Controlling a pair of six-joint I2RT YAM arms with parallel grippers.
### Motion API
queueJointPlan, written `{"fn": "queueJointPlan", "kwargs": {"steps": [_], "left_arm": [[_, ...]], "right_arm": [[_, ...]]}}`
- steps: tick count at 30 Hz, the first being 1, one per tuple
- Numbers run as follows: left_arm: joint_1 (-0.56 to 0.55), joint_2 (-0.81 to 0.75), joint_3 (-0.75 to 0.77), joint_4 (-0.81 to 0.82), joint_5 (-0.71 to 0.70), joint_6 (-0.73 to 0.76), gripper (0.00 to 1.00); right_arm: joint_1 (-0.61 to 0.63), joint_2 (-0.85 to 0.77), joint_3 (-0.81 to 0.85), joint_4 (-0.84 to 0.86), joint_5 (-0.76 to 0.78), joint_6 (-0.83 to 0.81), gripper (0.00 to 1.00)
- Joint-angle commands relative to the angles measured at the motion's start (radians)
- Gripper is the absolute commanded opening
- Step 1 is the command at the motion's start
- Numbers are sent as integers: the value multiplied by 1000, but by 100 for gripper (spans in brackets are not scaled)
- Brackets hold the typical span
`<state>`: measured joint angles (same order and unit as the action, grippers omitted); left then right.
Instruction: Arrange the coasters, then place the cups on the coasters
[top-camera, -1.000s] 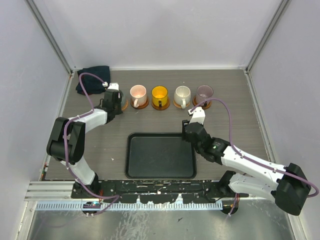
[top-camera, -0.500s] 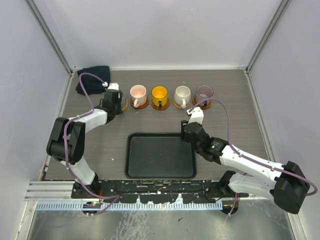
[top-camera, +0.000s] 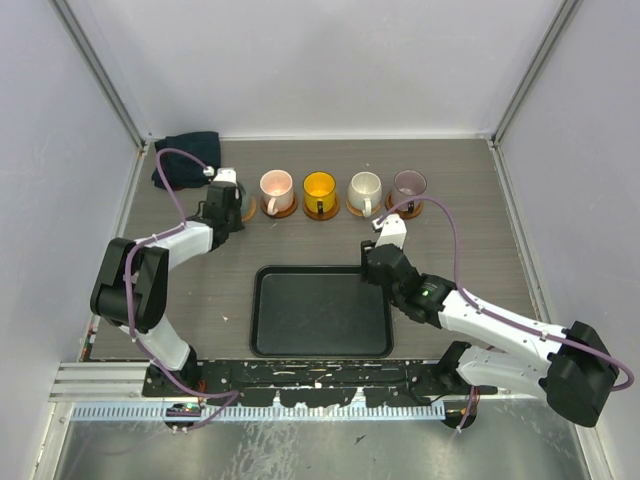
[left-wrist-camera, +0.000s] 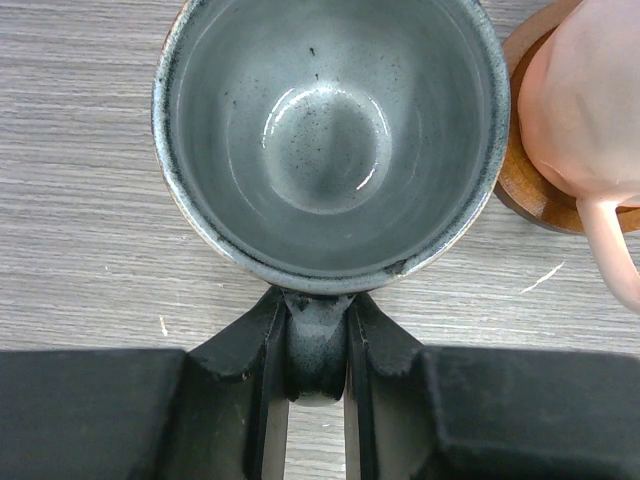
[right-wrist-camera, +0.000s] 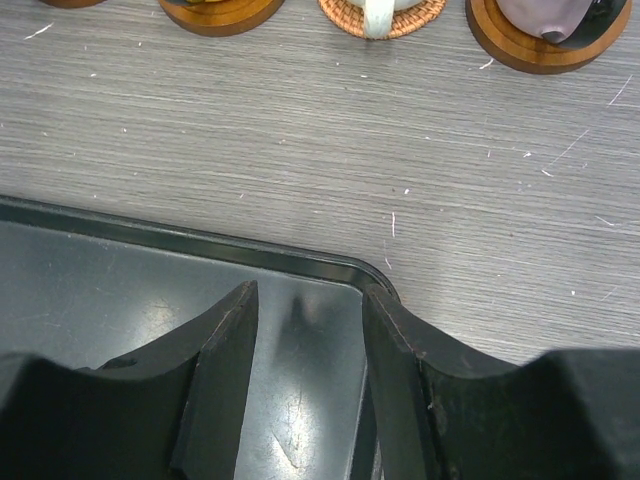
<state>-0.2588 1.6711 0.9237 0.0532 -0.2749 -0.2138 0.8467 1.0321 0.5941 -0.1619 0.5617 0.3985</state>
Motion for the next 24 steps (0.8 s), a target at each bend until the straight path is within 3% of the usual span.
{"fn": "queueJointPlan", "kwargs": {"steps": [1,24], "left_arm": [[9,-85,20,153,-32,17,0],[10,-29,17,149,-24,4,0]], "right_arm": [[-6,3,4,54,-4,10,51],[-7,15,13,57,-15,4,51]]}}
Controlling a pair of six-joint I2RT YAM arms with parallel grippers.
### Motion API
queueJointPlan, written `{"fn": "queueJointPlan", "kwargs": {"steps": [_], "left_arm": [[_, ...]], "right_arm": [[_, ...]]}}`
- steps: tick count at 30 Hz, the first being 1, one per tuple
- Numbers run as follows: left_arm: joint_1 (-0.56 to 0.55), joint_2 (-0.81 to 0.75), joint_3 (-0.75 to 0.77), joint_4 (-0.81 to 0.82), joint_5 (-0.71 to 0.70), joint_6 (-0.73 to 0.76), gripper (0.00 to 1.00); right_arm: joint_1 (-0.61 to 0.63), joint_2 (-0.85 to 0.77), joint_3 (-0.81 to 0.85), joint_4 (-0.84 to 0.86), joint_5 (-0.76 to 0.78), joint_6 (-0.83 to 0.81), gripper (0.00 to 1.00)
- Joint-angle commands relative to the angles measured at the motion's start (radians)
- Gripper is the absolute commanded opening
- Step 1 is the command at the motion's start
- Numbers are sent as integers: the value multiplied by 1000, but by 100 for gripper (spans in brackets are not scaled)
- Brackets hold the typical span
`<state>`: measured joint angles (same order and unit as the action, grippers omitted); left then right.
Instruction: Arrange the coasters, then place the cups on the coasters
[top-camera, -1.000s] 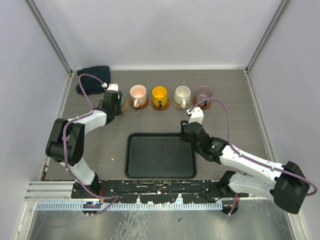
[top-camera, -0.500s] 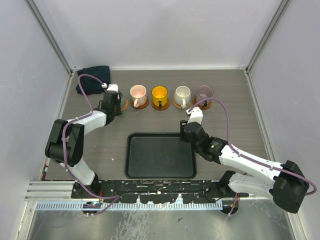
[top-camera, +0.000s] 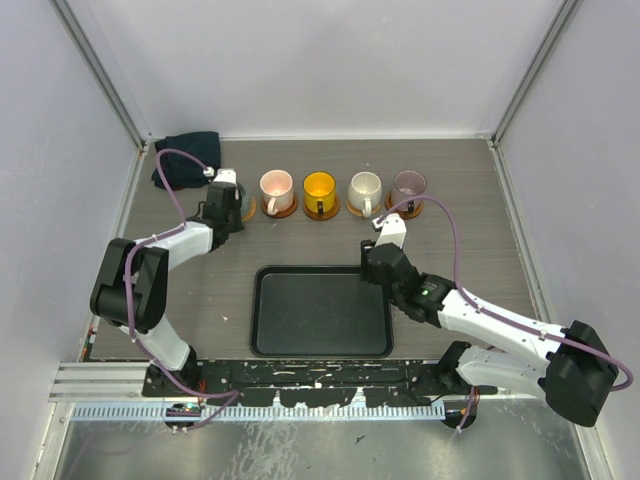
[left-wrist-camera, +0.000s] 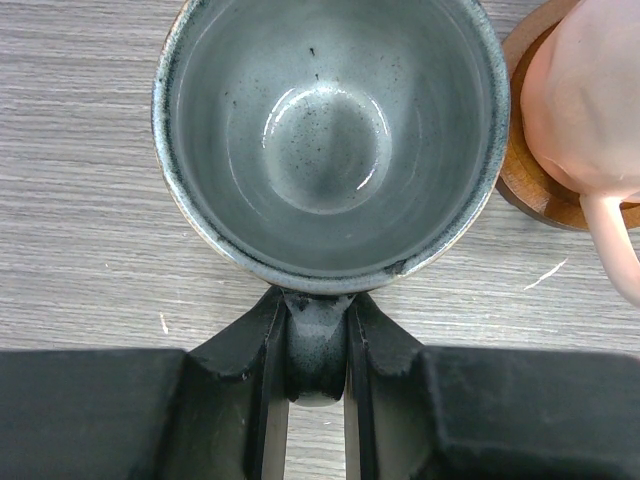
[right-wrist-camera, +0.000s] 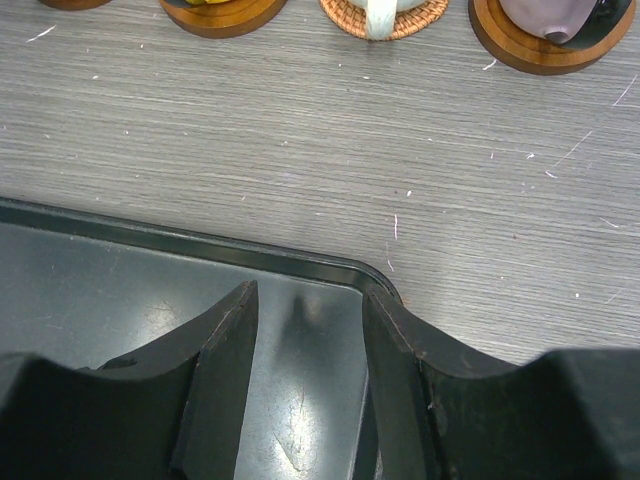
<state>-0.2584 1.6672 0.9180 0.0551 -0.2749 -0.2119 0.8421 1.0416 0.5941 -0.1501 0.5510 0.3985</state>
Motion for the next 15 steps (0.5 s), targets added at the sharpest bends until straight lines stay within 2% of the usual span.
{"fn": "queueJointPlan", "kwargs": {"steps": [1,6,8,11,15], "left_arm": [[9,-23,24,149,-26,2,0],[8,-12,32,139,-22,-7,2],[8,-14,31,135,-16,-12,7],[8,-14,32,126,-12,-17,21],[8,-16,30,124,-12,-18,30]], "right_arm": [[-2,7,12,46,-5,3,51],[-4,6,13,46,-6,3,51],[-4,4,12,45,-6,3,51],[-5,7,14,46,-8,3,51],[-4,9,12,45,-11,5,51]]}}
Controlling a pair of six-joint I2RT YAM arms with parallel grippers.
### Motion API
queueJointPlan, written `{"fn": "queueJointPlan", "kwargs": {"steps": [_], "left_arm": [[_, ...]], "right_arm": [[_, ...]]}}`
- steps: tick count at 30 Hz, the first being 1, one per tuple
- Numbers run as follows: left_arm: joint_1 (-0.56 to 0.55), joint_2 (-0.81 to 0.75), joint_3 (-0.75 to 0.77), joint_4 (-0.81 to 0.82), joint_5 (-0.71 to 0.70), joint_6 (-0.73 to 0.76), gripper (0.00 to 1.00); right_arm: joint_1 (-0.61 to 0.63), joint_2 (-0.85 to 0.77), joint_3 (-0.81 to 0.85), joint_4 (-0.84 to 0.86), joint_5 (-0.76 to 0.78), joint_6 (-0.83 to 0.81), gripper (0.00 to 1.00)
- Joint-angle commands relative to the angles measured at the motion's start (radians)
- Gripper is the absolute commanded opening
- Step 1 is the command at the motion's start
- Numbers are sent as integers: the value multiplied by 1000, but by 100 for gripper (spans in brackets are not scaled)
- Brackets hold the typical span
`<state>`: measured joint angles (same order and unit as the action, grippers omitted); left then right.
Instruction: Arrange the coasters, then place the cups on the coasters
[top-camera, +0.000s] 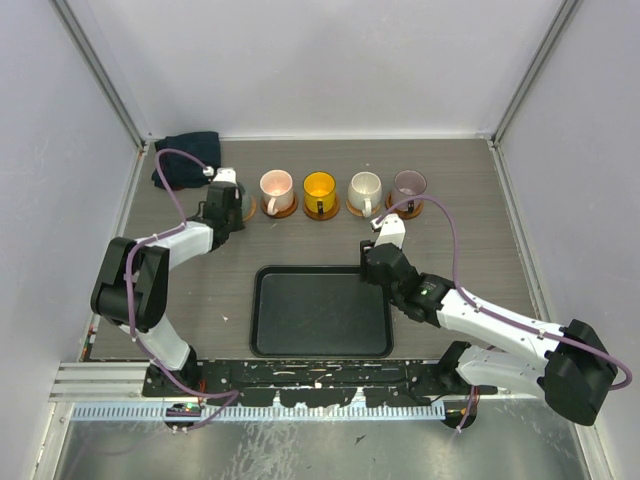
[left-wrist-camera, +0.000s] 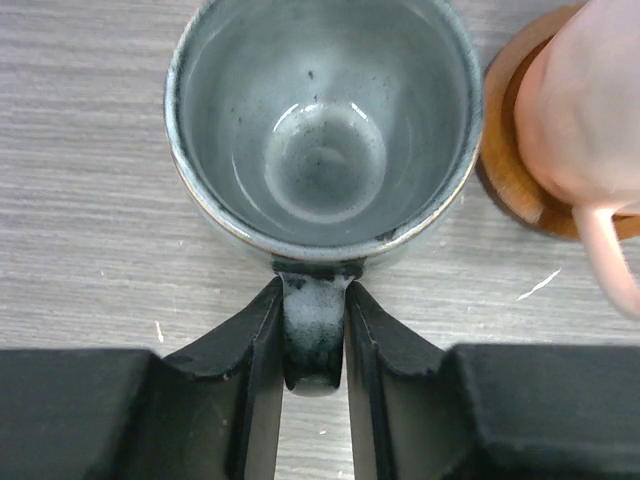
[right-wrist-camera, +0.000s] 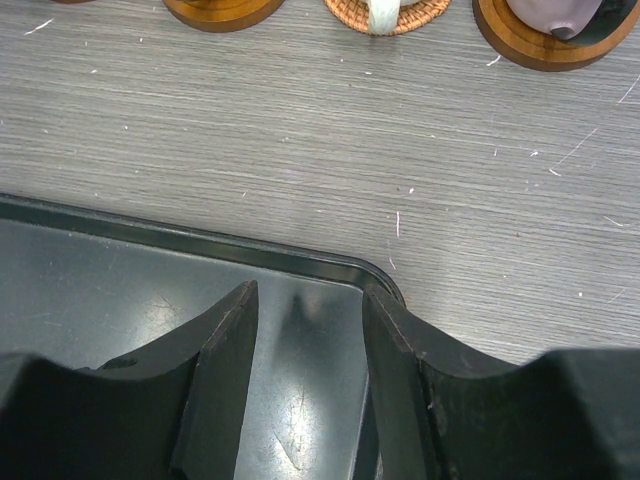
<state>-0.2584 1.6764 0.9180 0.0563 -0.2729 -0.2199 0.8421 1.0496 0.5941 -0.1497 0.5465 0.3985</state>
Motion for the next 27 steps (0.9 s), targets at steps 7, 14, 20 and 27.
{"fn": "queueJointPlan", "kwargs": {"steps": [7,14,20,27], "left_arm": [[8,-24,30,134,-20,-7,31],[8,-37,23,126,-20,-16,42],[8,-76,10,106,-26,-13,61],[8,-127,-15,83,-37,-13,64]], "right_arm": [[-4,-8,3,45,-7,7,51],[-4,-12,0,45,-6,8,51],[-4,-13,-2,45,-11,11,51],[-5,-29,-8,44,-17,17,51]]}}
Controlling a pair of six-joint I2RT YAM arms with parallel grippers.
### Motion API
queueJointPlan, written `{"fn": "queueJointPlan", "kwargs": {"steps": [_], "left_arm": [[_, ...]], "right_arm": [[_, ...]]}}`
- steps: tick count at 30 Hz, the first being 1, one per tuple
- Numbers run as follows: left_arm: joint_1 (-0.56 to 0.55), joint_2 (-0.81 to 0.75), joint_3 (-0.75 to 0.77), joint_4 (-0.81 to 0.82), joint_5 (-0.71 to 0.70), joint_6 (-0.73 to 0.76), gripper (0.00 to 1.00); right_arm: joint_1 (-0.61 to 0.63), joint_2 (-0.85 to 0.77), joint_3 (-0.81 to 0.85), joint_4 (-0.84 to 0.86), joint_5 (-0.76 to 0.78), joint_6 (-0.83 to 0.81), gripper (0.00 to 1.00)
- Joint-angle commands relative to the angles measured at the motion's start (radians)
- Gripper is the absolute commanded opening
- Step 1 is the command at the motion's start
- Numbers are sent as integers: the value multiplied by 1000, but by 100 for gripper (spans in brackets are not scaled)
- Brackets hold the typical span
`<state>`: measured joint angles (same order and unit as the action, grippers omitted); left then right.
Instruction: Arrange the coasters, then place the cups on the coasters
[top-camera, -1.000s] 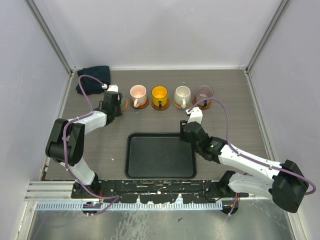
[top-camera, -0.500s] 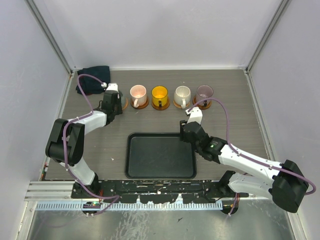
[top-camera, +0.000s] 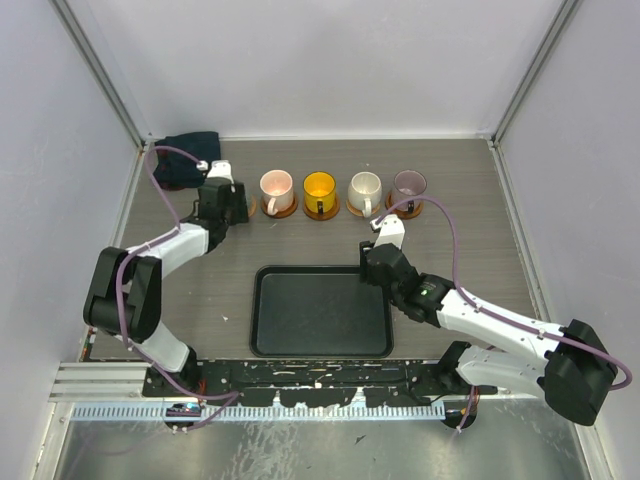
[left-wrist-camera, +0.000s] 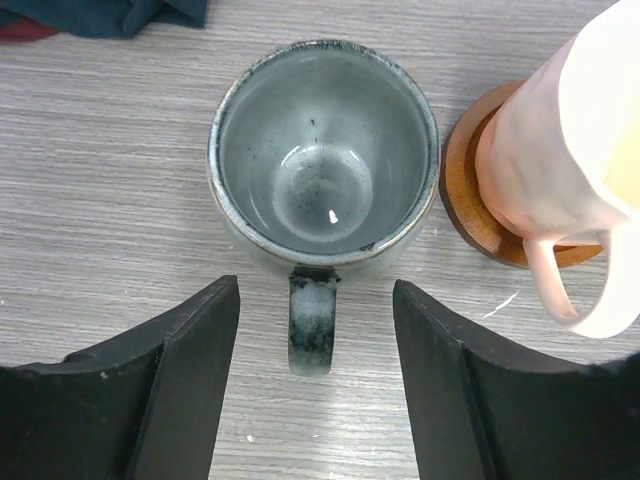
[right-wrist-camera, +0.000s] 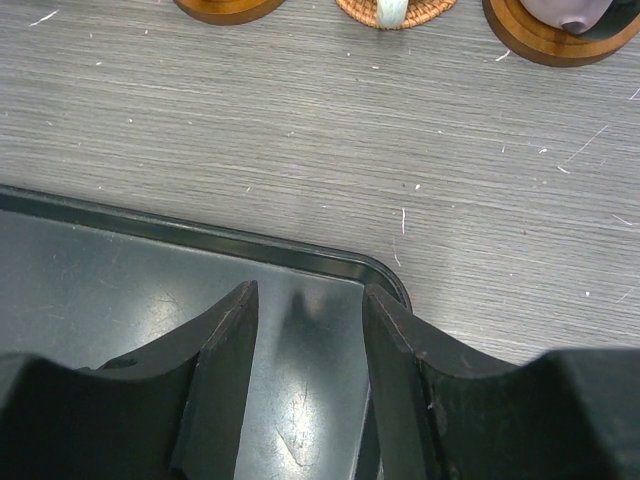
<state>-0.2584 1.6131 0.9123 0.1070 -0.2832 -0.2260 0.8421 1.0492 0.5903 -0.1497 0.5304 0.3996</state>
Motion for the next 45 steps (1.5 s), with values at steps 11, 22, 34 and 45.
{"fn": "queueJointPlan", "kwargs": {"steps": [11,22,34,45], "left_arm": [[8,-224,-88,-41,-61,12,67],[9,-221,-125,-50,-49,28,68],[9,-83,-63,-5,-19,26,68],[9,-37,-2,-39,-54,5,68]], "right_arm": [[-5,-80,-6,30,28,24,51],[-9,-115,8,2,43,33,51],[-9,-146,9,-30,41,51,51],[-8,-105,23,-21,28,48,51]]}}
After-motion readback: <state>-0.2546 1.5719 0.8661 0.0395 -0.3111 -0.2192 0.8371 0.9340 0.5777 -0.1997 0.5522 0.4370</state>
